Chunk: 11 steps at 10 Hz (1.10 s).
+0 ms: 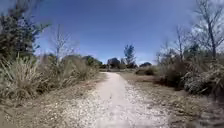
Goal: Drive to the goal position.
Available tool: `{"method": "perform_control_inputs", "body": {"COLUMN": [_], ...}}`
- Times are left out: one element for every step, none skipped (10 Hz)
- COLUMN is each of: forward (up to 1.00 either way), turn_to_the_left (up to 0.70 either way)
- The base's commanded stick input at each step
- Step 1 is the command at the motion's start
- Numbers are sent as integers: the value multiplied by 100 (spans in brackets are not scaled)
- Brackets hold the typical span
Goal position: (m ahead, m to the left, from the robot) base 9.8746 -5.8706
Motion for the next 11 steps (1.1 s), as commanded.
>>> {"method": "perform_control_inputs", "body": {"forward": [70, 70, 70, 70, 70, 70, 70, 70, 70, 70, 70], "turn_to_the_left": [0, 0, 0, -26, -35, -21, 0, 0, 0, 0, 0]}}
